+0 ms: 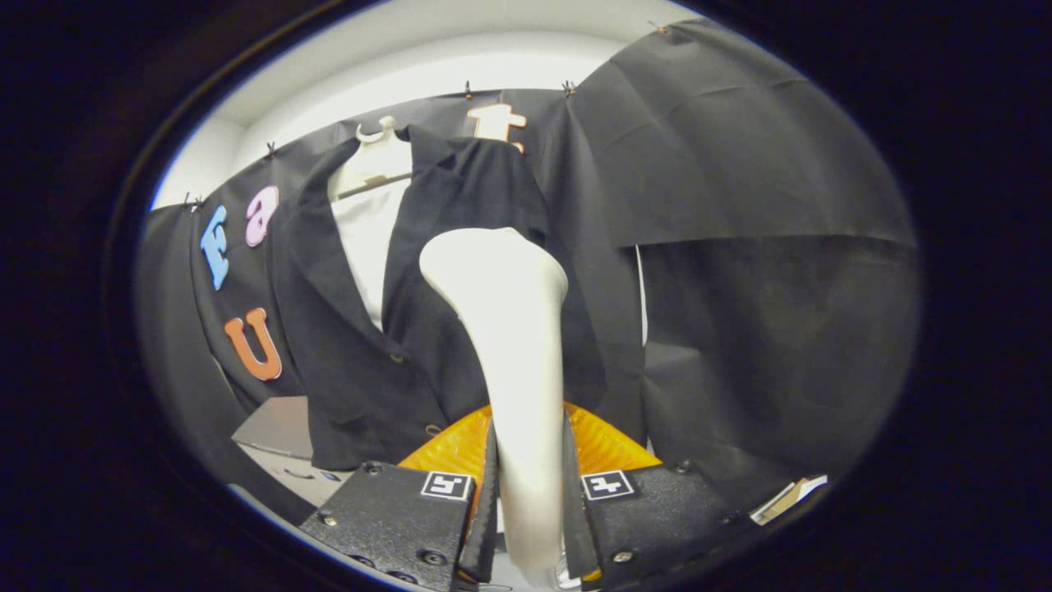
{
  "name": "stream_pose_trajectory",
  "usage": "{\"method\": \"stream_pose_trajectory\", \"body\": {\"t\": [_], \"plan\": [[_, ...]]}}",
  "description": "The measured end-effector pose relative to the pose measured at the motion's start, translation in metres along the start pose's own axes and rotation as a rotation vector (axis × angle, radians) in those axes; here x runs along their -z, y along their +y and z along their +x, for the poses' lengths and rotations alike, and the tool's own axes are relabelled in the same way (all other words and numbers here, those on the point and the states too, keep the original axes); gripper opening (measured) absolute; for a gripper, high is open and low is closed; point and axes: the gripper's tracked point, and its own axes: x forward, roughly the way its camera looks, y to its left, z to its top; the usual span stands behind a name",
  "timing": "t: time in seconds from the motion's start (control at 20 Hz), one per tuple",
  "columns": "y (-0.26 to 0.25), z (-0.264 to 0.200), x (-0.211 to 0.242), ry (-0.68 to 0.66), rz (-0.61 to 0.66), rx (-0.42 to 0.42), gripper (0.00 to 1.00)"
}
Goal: Iron the clothes twice with a garment steamer, once on the left side and once on the right side.
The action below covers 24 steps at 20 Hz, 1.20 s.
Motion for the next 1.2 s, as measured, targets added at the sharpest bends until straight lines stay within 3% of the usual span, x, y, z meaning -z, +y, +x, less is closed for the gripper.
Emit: {"method": "stream_pose_trajectory", "body": {"t": [0.2, 0.45, 1.2], "plan": [[0.023, 0.016, -0.034, -0.041, -0.017, -0.026, 0.36], [0.049, 0.045, -0.046, -0.044, -0.053, -0.026, 0.36], [0.069, 0.073, -0.006, 0.004, -0.159, 0.023, 0.36]]}}
